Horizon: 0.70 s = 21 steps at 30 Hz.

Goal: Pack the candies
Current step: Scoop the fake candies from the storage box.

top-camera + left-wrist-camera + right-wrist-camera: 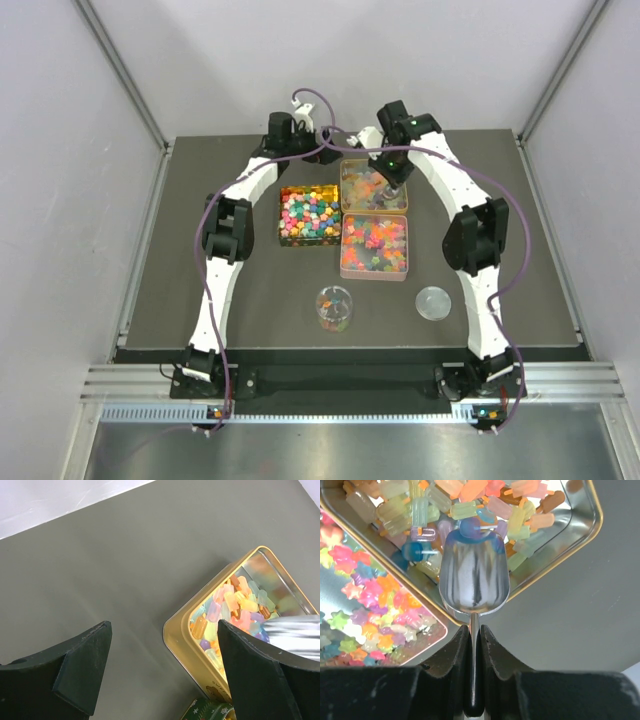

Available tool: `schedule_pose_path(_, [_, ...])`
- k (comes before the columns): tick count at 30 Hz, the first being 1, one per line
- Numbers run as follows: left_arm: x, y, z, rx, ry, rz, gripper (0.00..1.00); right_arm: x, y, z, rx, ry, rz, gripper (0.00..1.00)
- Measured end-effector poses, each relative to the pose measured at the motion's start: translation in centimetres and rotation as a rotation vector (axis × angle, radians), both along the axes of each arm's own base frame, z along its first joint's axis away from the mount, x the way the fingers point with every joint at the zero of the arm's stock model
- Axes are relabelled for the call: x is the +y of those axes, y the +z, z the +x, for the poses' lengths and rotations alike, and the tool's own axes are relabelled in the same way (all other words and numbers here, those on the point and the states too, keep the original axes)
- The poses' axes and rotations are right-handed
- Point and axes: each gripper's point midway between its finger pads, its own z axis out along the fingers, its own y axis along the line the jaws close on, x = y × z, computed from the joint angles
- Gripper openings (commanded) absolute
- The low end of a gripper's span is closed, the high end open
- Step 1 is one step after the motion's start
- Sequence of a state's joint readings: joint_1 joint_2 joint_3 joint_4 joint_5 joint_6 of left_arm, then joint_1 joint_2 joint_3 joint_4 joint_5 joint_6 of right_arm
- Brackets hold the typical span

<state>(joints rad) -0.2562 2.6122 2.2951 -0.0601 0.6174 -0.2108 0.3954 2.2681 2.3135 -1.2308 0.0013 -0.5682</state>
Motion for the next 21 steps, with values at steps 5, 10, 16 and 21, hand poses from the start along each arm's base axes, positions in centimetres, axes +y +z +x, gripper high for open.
schedule_pose_path(5, [0.0, -0.1, 0.0, 0.002, 0.0, 0.001, 0.9, 0.3, -0.2, 0.7, -0.019, 0.005, 0.006, 0.0])
schedule_pose_path(10, [0.0, -0.3, -0.1, 0.006, 0.001, 0.002, 0.9, 0.2, -0.5, 0.6, -0.013, 0.015, -0.003, 0.0])
schedule_pose_path(16, [0.0, -0.4, -0.1, 0.008, 0.001, 0.002, 0.9, -1.4, -2.4, -1.3, 0.074, 0.02, -0.072, 0.0])
schedule_pose_path(21, [0.0, -0.5, -0.1, 0.01, 0.001, 0.003, 0.9, -1.9, -3.6, -2.0, 0.126, 0.03, -0.104, 0.0])
